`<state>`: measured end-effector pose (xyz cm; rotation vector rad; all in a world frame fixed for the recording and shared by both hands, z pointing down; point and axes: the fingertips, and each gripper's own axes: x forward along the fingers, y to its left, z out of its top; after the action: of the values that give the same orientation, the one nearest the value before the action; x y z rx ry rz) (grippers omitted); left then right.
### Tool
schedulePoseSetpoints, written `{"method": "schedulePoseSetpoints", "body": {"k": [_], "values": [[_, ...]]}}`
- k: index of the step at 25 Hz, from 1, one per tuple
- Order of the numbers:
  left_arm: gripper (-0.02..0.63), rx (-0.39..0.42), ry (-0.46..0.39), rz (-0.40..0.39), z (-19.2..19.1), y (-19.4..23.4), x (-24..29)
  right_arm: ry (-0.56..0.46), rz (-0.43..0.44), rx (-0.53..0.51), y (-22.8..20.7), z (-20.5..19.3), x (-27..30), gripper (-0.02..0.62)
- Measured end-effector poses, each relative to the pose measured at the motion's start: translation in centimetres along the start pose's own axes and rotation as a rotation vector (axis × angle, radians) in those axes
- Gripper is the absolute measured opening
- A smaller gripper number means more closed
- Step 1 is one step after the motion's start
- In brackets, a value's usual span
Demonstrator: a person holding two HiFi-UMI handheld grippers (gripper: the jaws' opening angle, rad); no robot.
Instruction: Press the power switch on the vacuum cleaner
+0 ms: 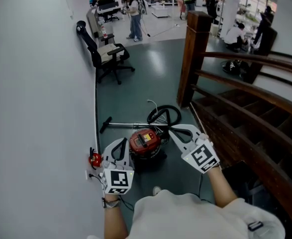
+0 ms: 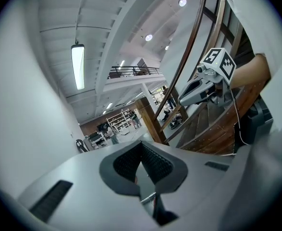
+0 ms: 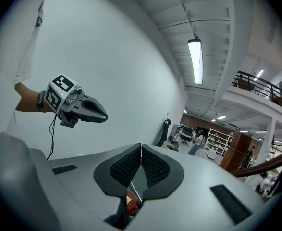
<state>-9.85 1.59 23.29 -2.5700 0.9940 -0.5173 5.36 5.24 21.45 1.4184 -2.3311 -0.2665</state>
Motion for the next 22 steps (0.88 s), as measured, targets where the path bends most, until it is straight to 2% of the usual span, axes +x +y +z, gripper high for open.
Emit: {"method": "schedulePoseSetpoints", "body": {"k": [7,10,14,18,22], "values": [[0.0,0.003,0.011,-0.043,-1.3,1.2,1.8,-0.002,-0.014,0.017,-0.1,0.1,1.3,0.029],[0.0,-0.009,0.019,-0.069,-2.1,0.7,2.7,0.038,0.01,0.038,0.3,-1.2,1.2,0.029],[0.0,-0.015,0.034,-0.102,-2.6,-0.3,3.7,0.073,-0.013,0.044,-0.1,-2.4,1.0,0.029],[0.0,-0.017,0.049,-0.114,-3.0,-0.7,4.2,0.058,-0.041,0.064,-0.9,-2.9,1.5,0.03],[0.0,-0.033,0.078,-0.115,-4.2,-0.9,5.4,0.066,-0.03,0.057,-1.8,-4.0,3.1,0.03]]}}
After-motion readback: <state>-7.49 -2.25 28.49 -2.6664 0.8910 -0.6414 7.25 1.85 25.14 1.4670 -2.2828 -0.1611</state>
